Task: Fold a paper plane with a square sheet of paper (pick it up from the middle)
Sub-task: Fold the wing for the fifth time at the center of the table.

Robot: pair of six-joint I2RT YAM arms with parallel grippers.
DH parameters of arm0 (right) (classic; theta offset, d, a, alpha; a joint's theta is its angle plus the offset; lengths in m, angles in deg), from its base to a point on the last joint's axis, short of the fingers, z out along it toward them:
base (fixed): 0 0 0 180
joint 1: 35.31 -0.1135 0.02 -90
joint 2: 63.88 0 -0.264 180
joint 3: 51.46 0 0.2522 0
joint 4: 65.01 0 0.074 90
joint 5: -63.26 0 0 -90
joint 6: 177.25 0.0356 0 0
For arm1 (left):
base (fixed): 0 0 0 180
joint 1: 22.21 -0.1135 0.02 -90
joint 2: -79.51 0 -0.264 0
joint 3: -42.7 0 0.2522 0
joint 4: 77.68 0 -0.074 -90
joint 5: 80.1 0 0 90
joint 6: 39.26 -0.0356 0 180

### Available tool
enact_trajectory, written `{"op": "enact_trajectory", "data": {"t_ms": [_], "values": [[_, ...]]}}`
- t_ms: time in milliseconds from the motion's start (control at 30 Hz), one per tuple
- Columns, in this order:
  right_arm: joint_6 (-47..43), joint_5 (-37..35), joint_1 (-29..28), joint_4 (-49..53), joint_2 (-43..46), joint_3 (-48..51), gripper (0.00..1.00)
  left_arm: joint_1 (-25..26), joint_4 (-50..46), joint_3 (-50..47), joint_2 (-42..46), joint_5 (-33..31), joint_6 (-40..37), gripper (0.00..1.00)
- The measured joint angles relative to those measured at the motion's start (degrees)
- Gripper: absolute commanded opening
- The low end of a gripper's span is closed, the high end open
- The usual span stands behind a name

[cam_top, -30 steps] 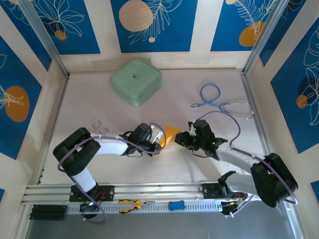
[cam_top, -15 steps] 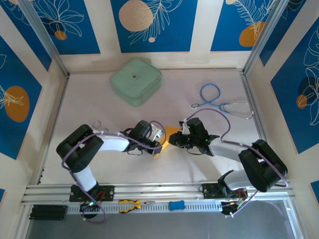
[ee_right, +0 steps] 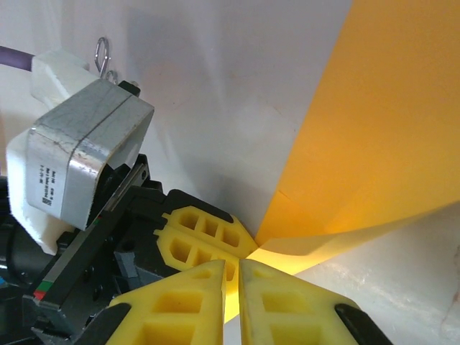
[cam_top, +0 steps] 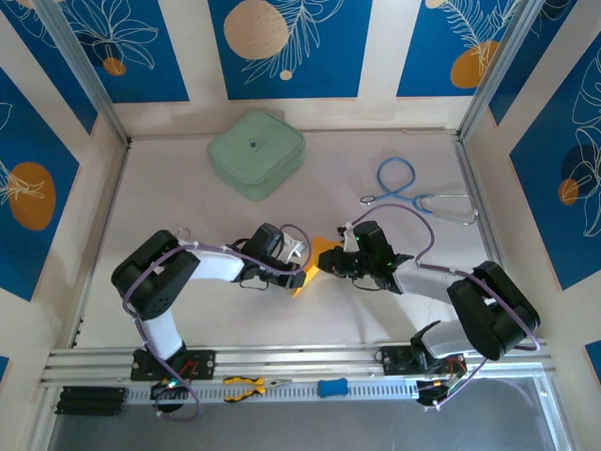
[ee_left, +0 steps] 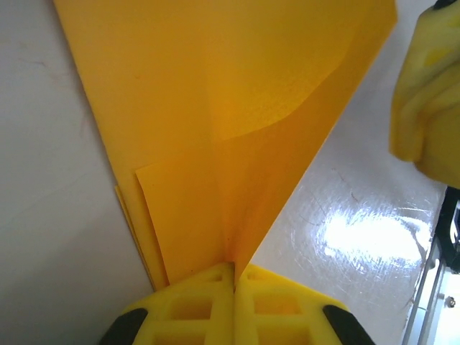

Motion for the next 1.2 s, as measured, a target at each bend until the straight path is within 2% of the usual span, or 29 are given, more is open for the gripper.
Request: {"op": "enact_trajectory", "data": {"t_ms": [300,467,633,1200], "values": [[0.2,-0.1,0.3,-0.9,0.3,0.4,0.13,-0.1,0.0,0.5,-0.5,0.5,1.2,0.0],[0.6,-4.2,0.2,0.5,5.0,2.7,0.12,-0.4,0.1,0.5,-0.5,0.5,1.6,0.0],[0.1,-5.0,0.2,1.0,7.8,3.0,0.12,-0.8,0.5,0.5,-0.6,0.6,2.5,0.0],[0.0,-2.3,-1.4,-3.1,-0.5,2.5,0.11,-1.5,1.4,0.5,-1.4,2.5,4.4,0.0]]}}
